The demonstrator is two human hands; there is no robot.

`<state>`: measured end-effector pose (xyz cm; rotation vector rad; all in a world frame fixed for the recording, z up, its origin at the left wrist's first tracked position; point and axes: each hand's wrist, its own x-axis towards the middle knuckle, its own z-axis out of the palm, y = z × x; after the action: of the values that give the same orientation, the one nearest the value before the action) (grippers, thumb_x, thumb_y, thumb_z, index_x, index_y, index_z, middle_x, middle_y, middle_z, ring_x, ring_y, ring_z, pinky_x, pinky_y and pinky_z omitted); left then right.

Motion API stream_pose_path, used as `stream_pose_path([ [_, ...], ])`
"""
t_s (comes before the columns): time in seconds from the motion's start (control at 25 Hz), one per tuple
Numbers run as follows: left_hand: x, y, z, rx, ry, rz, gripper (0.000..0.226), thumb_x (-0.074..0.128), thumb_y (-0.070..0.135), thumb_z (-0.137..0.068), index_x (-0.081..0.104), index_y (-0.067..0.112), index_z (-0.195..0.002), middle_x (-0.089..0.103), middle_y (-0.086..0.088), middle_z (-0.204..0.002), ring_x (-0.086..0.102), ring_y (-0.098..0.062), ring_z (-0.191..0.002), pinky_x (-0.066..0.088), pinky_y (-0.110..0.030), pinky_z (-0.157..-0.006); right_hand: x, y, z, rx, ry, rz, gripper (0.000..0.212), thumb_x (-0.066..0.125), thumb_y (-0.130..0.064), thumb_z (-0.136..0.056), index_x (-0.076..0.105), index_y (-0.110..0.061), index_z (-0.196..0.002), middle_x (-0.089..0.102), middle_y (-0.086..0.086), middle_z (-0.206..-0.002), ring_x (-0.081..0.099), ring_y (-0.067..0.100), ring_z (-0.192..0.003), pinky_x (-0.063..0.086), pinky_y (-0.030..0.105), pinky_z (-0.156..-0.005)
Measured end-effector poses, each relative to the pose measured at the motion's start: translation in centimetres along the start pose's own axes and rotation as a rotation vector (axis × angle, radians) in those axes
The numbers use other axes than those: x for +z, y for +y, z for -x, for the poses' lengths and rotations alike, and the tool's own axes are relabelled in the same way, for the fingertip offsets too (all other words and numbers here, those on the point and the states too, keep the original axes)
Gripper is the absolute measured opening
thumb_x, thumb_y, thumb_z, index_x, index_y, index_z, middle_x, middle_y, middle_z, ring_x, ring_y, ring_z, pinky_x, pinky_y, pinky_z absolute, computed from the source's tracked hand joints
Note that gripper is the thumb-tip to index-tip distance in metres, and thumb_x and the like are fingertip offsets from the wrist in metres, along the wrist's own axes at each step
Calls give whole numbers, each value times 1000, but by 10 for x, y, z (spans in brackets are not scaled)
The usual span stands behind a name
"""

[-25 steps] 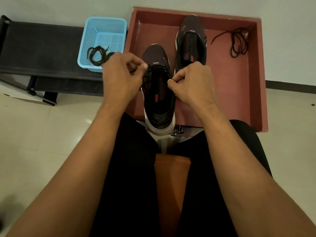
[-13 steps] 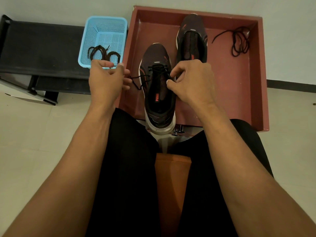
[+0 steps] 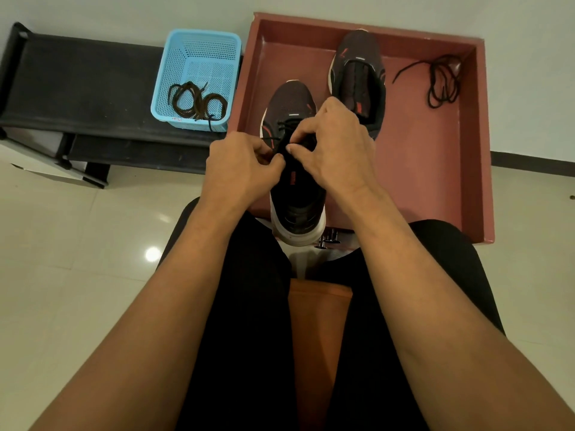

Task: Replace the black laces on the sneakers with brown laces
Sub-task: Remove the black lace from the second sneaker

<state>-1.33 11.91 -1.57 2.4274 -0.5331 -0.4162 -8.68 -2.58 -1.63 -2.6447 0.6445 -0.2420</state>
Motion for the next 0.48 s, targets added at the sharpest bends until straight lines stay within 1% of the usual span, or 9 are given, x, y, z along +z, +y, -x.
stream_pose_path([
  [0.08, -1, -1, 0, -34, -22, 25, 18, 70, 38, -89, 79, 23, -90, 73, 5, -68, 73, -17, -68, 64, -42, -80, -7, 6, -2, 19, 81, -58, 17, 77, -50, -90, 77, -35, -99, 55, -10, -105, 59, 9, -88, 46, 26, -71],
  [0.16, -2, -1, 0, -53, -30, 35, 16, 68, 34, -90, 79, 23, -90, 74, 3, -68, 73, -15, -64, 64, -41, -80, -16, 16, -6, 75, 187, -122, 16, 75, -46, -91, 79, -31, -94, 61, -11, -92, 58, 3, -78, 40, 13, -67],
  [0.24, -4, 0, 0, -60, -28, 22, 15, 67, 33, -91, 78, 23, -90, 73, 3, -64, 71, -9, -59, 64, -38, -81, -20, 24, -9, 148, 256, -153, 16, 72, -41, -90, 78, -26, -88, 64, -14, -78, 58, 3, -70, 33, 5, -62],
  [0.28, -4, 1, 1, -63, -31, 20, 14, 67, 32, -91, 78, 23, -90, 73, 3, -64, 71, -7, -57, 64, -37, -80, -21, 27, -10, 179, 268, -157, 16, 70, -38, -89, 78, -25, -87, 63, -15, -73, 59, 3, -67, 33, 4, -62],
  [0.36, -4, 1, 0, -69, -35, 35, 13, 68, 31, -91, 79, 23, -92, 74, 3, -66, 72, -9, -59, 65, -38, -80, -23, 29, -8, 198, 270, -176, 12, 69, -32, -87, 77, -25, -94, 62, -15, -71, 60, 3, -66, 40, 4, -65],
  [0.4, -4, 1, 1, -69, -36, 41, 14, 69, 31, -91, 79, 23, -93, 74, 3, -68, 73, -12, -63, 65, -40, -80, -24, 27, -7, 167, 258, -182, 17, 69, -29, -87, 76, -27, -103, 61, -14, -76, 59, 3, -69, 44, 8, -69],
  [0.48, -4, 2, 1, -58, -35, 43, 14, 69, 32, -91, 80, 22, -94, 74, 3, -71, 74, -16, -68, 64, -42, -80, -24, 17, -4, 51, 177, -153, 34, 70, -28, -89, 72, -34, -122, 56, -10, -93, 55, 6, -81, 48, 21, -77],
])
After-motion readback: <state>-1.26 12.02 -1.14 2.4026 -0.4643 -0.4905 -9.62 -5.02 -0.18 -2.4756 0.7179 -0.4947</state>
